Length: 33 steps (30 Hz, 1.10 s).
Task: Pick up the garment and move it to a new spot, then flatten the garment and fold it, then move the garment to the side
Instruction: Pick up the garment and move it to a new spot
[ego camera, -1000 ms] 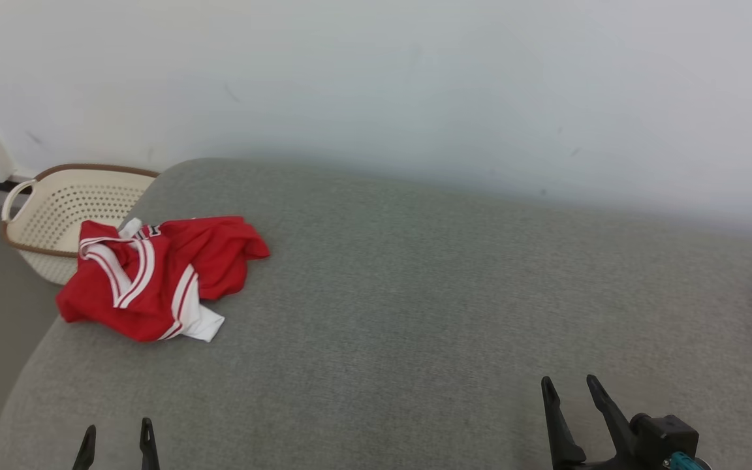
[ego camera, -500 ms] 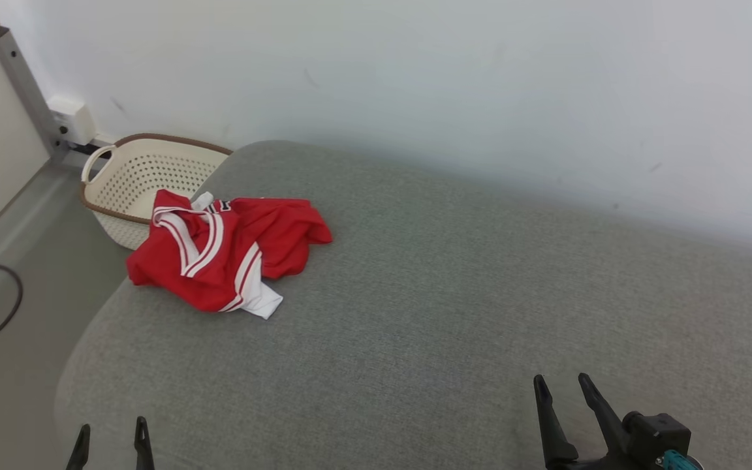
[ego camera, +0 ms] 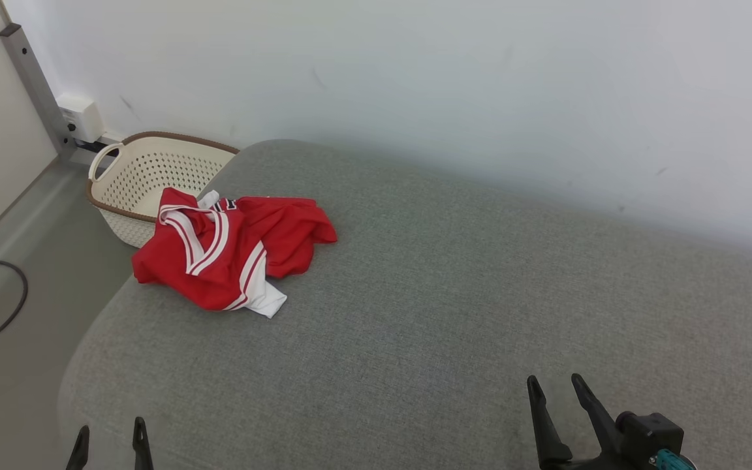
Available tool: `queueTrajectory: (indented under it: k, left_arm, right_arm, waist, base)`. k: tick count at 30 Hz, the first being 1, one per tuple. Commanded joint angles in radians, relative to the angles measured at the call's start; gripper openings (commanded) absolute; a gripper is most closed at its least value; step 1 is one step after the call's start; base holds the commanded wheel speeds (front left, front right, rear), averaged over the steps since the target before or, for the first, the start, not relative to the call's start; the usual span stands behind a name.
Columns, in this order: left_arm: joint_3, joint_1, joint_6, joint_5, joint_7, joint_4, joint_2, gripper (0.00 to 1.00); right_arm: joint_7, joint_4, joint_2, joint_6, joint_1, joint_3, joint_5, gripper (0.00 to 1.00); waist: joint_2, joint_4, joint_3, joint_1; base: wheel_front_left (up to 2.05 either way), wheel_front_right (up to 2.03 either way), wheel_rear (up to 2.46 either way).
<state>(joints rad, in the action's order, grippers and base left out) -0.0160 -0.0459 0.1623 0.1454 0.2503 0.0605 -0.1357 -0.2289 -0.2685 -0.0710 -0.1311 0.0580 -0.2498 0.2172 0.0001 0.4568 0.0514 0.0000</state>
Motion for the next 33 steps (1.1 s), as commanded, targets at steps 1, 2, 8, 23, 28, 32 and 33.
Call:
queueTrajectory:
  k: [1,2,8,23,28,32,33]
  left_arm:
    - [-0.001,0.004,-0.001,0.008,0.001,0.005,0.0,1.0]
    - [0.001,0.013,-0.006,0.012,0.0,0.009,-0.002,1.0]
    - [0.013,0.094,-0.025,0.018,-0.006,0.024,-0.02,1.0]
    - [0.02,0.45,-0.105,0.06,-0.045,0.183,-0.086,1.0]
    - [0.005,0.588,-0.128,0.086,-0.059,0.298,-0.125,1.0]
    - [-0.01,0.643,-0.144,0.092,-0.073,0.363,-0.157,1.0]
    - [-0.012,0.66,-0.144,0.098,-0.074,0.383,-0.161,1.0]
  right_arm:
    - [-0.004,-0.001,-0.003,0.001,0.012,-0.003,0.003,1.0]
    - [-0.004,-0.001,-0.004,0.001,0.013,-0.002,0.003,1.0]
    - [0.0,0.0,-0.01,0.001,0.022,-0.009,0.006,1.0]
    - [0.014,0.022,-0.041,0.001,0.097,-0.032,0.0,1.0]
    - [0.009,0.029,-0.052,0.001,0.148,-0.046,0.007,1.0]
    - [0.003,0.024,-0.051,0.001,0.164,-0.052,0.012,1.0]
    - [0.0,0.021,-0.052,0.001,0.168,-0.05,0.012,1.0]
  waist:
    - [-0.0001,-0.007,-0.001,0.0]
    - [-0.0001,-0.011,-0.002,0.0]
    - [-0.0001,-0.039,-0.01,0.0]
    - [-0.0001,-0.18,-0.103,0.0]
    - [-0.0001,-0.26,-0.165,0.0]
    - [-0.0001,-0.299,-0.19,0.0]
    - [-0.0001,-0.309,-0.195,0.0]
  base:
    - [0.0,0.0,0.0]
    - [0.0,0.0,0.0]
    - [0.0,0.0,0.0]
    - [0.0,0.0,0.0]
    - [0.0,0.0,0.0]
    - [0.0,0.0,0.0]
    - [0.0,0.0,0.0]
